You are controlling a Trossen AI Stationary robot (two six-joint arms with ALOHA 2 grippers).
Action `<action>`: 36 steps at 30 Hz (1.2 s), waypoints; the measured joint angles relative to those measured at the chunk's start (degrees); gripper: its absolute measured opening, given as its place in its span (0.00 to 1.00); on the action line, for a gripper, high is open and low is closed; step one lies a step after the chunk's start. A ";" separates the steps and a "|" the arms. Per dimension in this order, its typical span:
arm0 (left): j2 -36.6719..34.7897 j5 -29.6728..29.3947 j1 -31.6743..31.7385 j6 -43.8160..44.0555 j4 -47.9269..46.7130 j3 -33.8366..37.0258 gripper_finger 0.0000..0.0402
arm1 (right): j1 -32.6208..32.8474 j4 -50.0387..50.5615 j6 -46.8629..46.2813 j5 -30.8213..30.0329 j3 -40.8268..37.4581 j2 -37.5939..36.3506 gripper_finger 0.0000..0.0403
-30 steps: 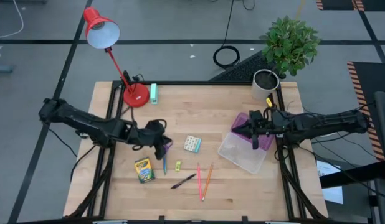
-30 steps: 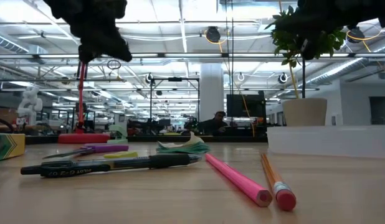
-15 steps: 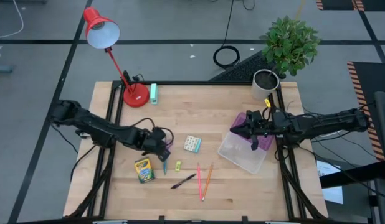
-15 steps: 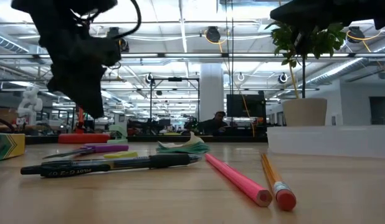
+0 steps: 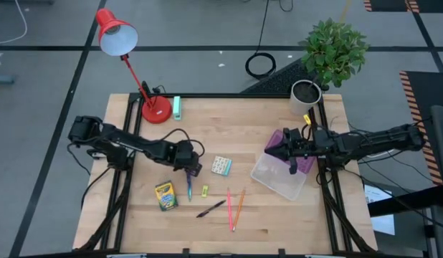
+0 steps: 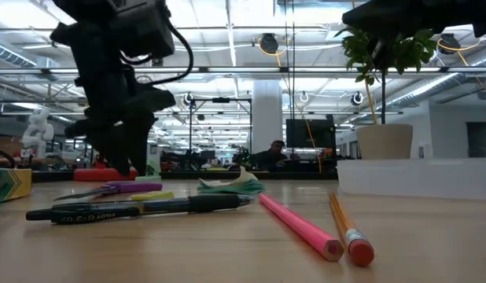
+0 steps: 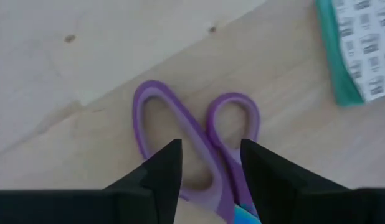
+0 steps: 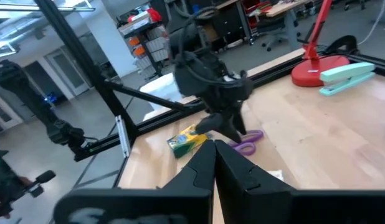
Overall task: Pack school essentials
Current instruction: Put the scissors into the supply box
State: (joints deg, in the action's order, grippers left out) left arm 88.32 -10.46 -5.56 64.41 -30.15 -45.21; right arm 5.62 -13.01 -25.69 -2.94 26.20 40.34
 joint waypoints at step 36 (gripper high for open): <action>6.66 -4.23 0.45 -11.57 6.25 -1.24 0.21 | 0.49 -0.55 1.33 -0.24 0.00 -0.02 0.00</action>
State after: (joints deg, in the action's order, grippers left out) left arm 94.98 -14.68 -5.10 52.84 -23.90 -46.45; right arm 6.11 -13.56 -24.36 -3.18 26.20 40.32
